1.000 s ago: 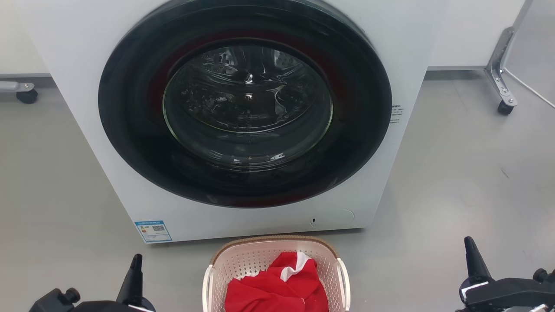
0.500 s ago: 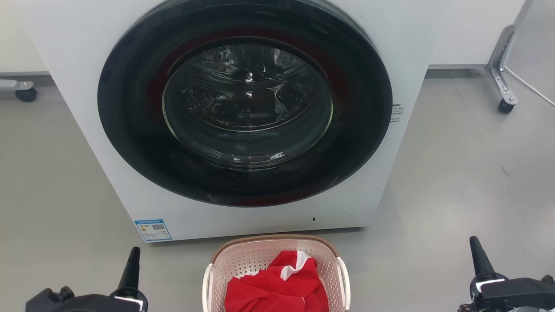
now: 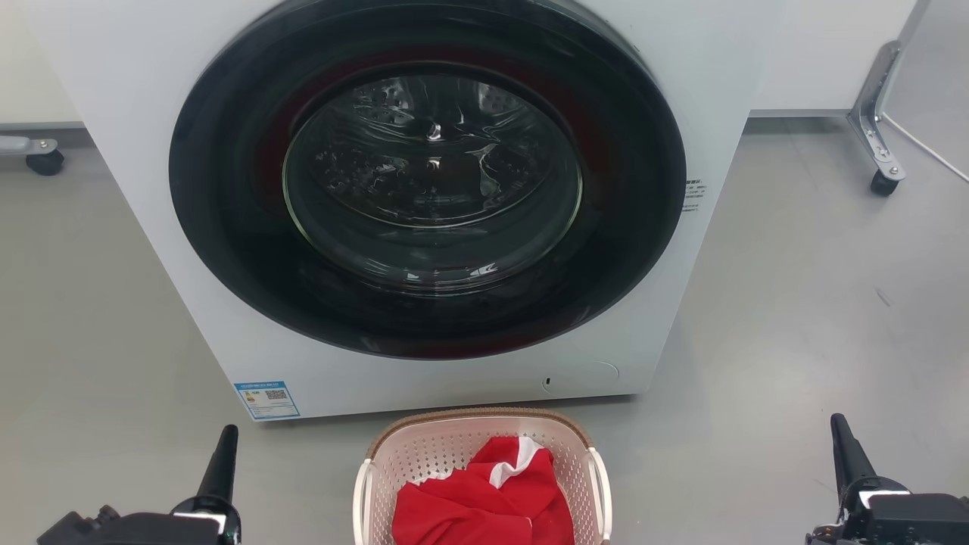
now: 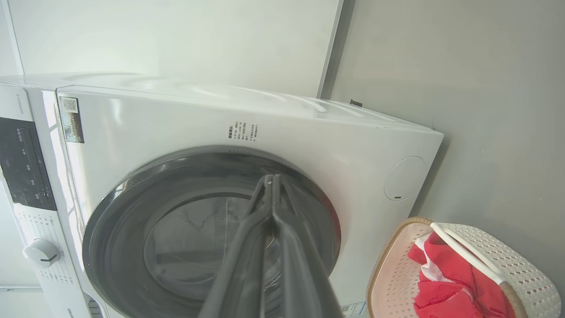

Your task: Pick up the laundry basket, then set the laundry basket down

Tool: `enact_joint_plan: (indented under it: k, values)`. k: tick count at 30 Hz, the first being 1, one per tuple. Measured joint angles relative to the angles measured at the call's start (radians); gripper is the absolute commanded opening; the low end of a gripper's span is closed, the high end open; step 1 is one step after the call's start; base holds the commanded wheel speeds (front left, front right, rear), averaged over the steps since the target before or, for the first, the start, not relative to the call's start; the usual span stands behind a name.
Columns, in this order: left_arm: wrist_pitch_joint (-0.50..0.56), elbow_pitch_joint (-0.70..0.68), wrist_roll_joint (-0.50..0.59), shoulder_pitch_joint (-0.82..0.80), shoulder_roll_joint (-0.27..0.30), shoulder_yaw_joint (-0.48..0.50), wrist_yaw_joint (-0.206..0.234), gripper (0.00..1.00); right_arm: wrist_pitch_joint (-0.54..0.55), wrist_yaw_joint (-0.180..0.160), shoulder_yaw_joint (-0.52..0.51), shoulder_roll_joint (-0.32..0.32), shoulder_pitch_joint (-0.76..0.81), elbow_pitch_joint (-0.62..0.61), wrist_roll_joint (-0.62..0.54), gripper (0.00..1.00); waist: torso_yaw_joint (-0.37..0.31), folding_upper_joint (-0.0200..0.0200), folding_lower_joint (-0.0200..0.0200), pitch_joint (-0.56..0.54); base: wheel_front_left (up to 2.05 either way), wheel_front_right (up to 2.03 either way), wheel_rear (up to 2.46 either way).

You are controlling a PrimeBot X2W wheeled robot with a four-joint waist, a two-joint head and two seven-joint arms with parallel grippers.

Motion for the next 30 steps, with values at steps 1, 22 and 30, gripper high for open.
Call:
enact_joint_plan:
  k: [1,22,30]
  values:
    - [0.000,0.004,-0.010,-0.004,-0.001,0.003,-0.007,0.00,0.007,0.005,-0.004,0.002,0.000,0.002,0.013,0.00,0.000,0.0000,0.0000,0.000,0.00,0.00,0.00]
    - [0.027,0.031,-0.151,-0.035,-0.014,0.030,-0.033,0.00,0.041,0.029,-0.049,0.022,-0.019,0.014,0.141,0.00,0.000,0.0000,0.0000,0.003,0.00,0.00,0.00]
    - [0.027,0.031,-0.151,-0.035,-0.014,0.030,-0.033,0.00,0.041,0.030,-0.049,0.022,-0.019,0.014,0.141,0.00,0.000,0.0000,0.0000,0.003,0.00,0.00,0.00]
